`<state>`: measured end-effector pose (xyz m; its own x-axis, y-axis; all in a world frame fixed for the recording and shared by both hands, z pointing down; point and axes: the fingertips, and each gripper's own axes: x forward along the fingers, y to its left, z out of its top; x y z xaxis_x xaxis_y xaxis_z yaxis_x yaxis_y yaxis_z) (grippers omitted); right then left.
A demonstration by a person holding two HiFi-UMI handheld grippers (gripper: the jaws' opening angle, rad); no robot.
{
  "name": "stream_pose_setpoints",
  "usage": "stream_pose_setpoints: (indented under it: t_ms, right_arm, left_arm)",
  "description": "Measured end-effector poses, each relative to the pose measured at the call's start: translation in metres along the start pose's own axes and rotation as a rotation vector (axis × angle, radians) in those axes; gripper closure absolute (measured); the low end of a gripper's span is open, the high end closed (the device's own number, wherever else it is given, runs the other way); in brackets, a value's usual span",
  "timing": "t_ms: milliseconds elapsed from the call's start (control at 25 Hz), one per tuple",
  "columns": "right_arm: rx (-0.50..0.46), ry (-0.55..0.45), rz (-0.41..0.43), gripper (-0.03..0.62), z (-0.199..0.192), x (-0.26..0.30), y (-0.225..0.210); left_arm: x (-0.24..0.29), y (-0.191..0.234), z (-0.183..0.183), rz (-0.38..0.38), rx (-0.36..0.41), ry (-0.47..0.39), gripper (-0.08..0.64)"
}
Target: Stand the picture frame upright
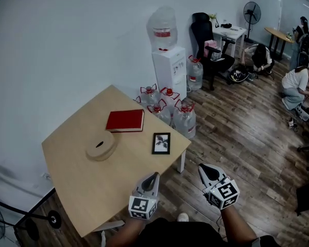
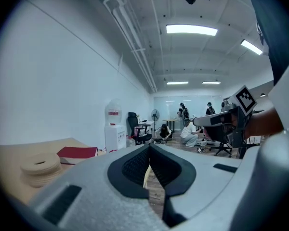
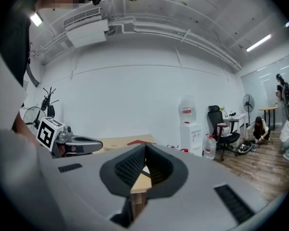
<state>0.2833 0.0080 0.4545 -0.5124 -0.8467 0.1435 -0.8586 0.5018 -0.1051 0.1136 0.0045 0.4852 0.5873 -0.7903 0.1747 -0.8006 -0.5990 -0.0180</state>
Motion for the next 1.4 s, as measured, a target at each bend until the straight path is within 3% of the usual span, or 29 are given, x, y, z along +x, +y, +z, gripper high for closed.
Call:
stream_pose_setpoints:
  t_ms: [320,680,1000,1200,1400]
  right_arm:
    - [-0.019,0.035,0.051,0.583,0.005,0.046,-0.007]
    - [-0.011,0.092,0.030,0.583,0.002,0.126,-0.020]
    - [0.022,0.139,-0.010,0.583,-0.006,0.199,-0.019]
    - [0.032,0.195,-0.063,0.583,-0.027,0.227,-0.024]
    - [0.050,0.280,-0.046,0.583,-0.057,0.259,-0.034]
  left_arm:
    - [0.035,0.029,0.001,0.002,-0.021,0.007,0.565]
    - [0.085,0.088,0.016,-0.054,-0.006,-0.011,0.565]
    - [0.102,0.156,0.004,-0.070,-0.047,0.000,0.565]
    - [0.106,0.190,-0.012,-0.058,-0.064,0.012,0.565]
    - [0.116,0.214,-0.030,-0.017,-0.086,0.052,0.565]
